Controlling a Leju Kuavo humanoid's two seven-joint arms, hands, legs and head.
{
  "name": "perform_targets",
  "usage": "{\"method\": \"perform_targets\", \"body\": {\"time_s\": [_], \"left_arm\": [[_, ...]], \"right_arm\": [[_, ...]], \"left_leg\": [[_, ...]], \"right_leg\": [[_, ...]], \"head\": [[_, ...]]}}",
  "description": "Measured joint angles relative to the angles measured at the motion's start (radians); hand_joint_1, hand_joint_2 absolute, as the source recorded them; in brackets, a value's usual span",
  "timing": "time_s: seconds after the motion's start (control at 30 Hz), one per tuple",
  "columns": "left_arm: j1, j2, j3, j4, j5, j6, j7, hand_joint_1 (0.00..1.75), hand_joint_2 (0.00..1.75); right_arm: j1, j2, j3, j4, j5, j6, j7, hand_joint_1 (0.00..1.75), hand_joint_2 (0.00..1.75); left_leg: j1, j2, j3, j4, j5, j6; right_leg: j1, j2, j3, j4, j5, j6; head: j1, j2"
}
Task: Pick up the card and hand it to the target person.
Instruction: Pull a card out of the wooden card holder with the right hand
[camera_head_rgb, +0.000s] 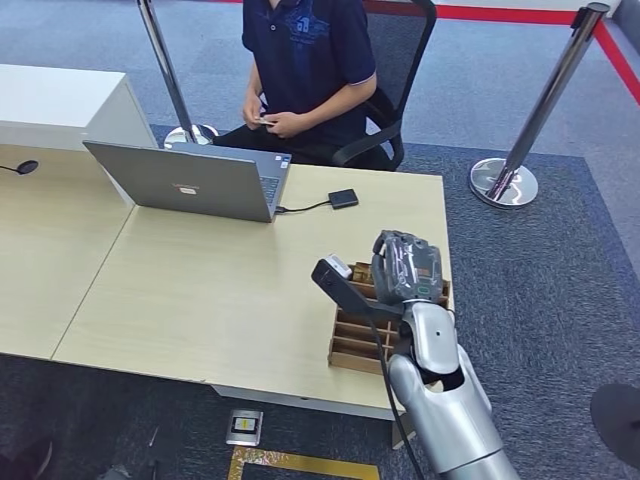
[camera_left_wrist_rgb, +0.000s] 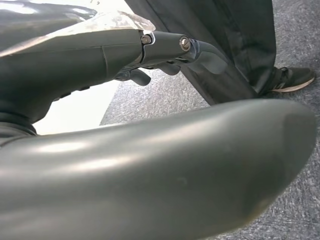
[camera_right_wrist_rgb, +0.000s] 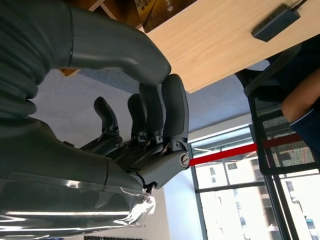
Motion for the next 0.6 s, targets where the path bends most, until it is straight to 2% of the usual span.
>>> {"method": "perform_targets", "body": {"time_s": [0.07,0.13,0.47,0.6], "left_arm": [[0.000,0.000,0.000,0.000,0.000,0.000,0.001,0.00,0.00],[0.000,0.000,0.000,0.000,0.000,0.000,0.002,0.00,0.00],[0.000,0.000,0.000,0.001,-0.003,0.000,0.010,0.00,0.00],[0.000,0.000,0.000,0.001,-0.004,0.000,0.013,0.00,0.00]], "right_arm": [[-0.003,0.000,0.000,0.005,0.000,0.000,0.000,0.74,1.75],[-0.005,0.000,0.000,0.009,0.000,0.000,0.000,0.69,1.75],[-0.020,0.008,0.000,0.044,-0.001,0.001,0.010,0.76,1.75],[-0.029,0.010,0.000,0.066,-0.005,0.001,0.014,0.84,1.75]], "left_leg": [[0.000,0.000,0.000,0.000,0.000,0.000],[0.000,0.000,0.000,0.000,0.000,0.000],[0.000,0.000,0.000,0.000,0.000,0.000],[0.000,0.000,0.000,0.000,0.000,0.000]], "right_leg": [[0.000,0.000,0.000,0.000,0.000,0.000],[0.000,0.000,0.000,0.000,0.000,0.000],[0.000,0.000,0.000,0.000,0.000,0.000],[0.000,0.000,0.000,0.000,0.000,0.000]], "head": [[0.000,0.000],[0.000,0.000],[0.000,0.000],[0.000,0.000]]}}
